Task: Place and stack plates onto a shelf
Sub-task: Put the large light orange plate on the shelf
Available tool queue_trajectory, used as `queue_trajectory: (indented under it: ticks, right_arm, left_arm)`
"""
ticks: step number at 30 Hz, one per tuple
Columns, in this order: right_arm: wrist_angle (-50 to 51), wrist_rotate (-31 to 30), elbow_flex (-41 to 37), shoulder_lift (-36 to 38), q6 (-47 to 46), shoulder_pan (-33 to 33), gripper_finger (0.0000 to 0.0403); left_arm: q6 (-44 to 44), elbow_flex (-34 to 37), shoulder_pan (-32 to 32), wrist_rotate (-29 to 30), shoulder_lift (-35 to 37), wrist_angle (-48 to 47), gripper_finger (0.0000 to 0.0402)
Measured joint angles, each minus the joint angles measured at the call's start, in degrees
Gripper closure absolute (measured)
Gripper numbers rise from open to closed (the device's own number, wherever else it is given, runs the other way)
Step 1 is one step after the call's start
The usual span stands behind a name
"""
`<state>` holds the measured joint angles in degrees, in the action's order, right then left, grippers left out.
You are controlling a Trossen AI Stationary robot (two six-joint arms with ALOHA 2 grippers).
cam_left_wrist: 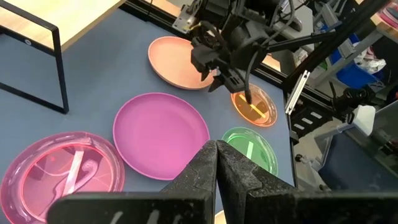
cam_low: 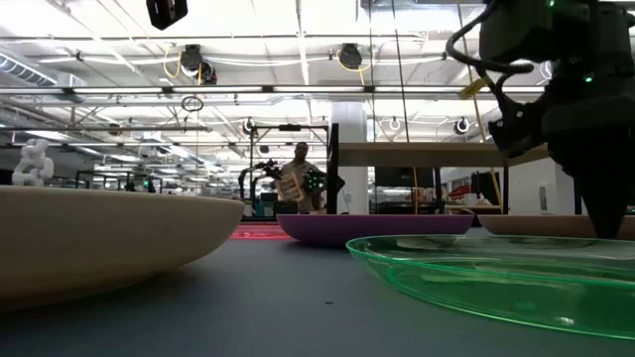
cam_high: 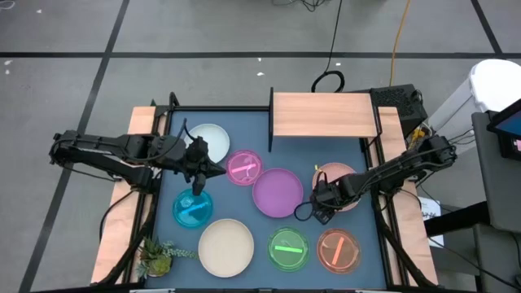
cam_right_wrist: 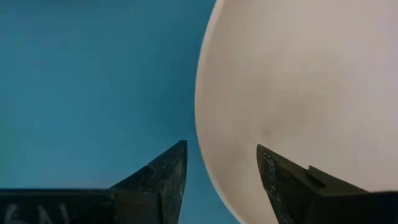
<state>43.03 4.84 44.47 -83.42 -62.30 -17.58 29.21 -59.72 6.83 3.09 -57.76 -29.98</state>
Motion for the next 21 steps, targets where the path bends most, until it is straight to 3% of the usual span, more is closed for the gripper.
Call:
queue_trajectory:
  ticks: [6, 15, 21]
  right_arm:
    - [-0.26, 1.03, 0.0, -2.26, 1.01, 0.0, 0.0265]
    - [-0.06, 0.53, 0.2, -1.95, 2.12, 0.0, 0.0388]
    - [-0.09, 0.57, 0.12, 0.1, 1.47, -0.07, 0.0394]
  left_arm:
    - [-0.02, 0.0, 0.01, 0.02, 0.0, 0.0, 0.0387]
    - [-0.48, 0.0, 0.01, 0.12, 0.0, 0.0, 0.0387]
    - [-0.56, 0.0, 0.02, 1.05, 0.0, 0.0, 0.0387]
